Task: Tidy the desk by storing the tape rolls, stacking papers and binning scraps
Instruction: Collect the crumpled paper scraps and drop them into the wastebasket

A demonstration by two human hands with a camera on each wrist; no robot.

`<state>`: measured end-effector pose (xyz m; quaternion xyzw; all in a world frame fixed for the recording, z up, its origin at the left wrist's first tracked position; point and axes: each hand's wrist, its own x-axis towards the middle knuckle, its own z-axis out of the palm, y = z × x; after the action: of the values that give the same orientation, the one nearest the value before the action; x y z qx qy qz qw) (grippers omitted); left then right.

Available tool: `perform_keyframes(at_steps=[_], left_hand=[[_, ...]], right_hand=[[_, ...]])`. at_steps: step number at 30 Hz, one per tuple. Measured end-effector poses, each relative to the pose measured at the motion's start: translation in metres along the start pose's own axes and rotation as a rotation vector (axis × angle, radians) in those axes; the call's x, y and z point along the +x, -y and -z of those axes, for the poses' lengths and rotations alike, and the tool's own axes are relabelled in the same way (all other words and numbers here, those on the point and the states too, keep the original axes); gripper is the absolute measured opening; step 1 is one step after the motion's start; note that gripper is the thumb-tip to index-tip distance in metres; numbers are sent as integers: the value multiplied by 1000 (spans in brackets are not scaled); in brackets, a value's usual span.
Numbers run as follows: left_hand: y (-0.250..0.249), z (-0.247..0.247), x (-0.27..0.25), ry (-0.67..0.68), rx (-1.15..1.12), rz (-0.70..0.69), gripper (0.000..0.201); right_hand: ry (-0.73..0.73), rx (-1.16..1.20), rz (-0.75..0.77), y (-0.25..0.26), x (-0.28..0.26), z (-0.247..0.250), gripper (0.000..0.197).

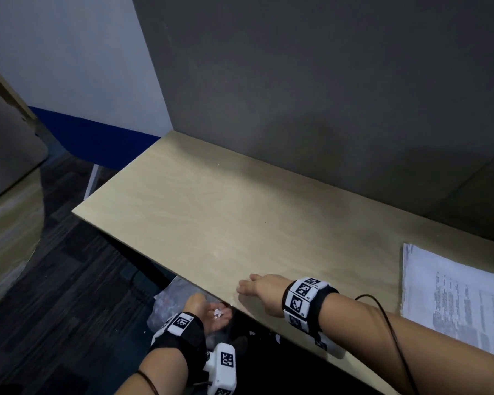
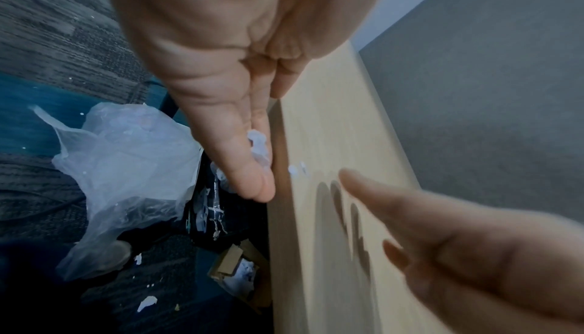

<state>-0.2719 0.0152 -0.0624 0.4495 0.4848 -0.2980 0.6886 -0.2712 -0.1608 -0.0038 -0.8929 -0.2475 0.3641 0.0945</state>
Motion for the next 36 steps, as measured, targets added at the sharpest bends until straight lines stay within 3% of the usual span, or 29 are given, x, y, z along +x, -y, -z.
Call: perform_keyframes(at_steps=[6,9,11,14,19,22,25,28,36], left_hand=[[10,-8,-2,60,212,-16,51],[15,-12,-1,67,256,-35,40],[23,-22,-8,95,420,-55,30],[44,-52,-28,178,876,-99,50],[96,-118,-62,439,1783,-413,33],[132,-147,-76,544,2132,-577,43],[173,-170,-85,765,2358,-614,42],[212,-191,-93,981,2554,-584,40],[285,-234,-141,1469,2824,-968,38]], right_hand=[[49,-200,119,-2,4,-41,62],[-95,-6,31,-10,-15,-43,35],[-224,152,-53,-21,-36,-44,29],[-250,260,-180,-39,-69,-46,31],[-396,518,-384,-66,-126,-65,19],[-518,657,-547,-76,-167,-88,17],[-625,794,-695,-80,-206,-114,10],[-698,902,-850,-79,-240,-140,23],[-845,1130,-1329,-55,-303,-226,24]])
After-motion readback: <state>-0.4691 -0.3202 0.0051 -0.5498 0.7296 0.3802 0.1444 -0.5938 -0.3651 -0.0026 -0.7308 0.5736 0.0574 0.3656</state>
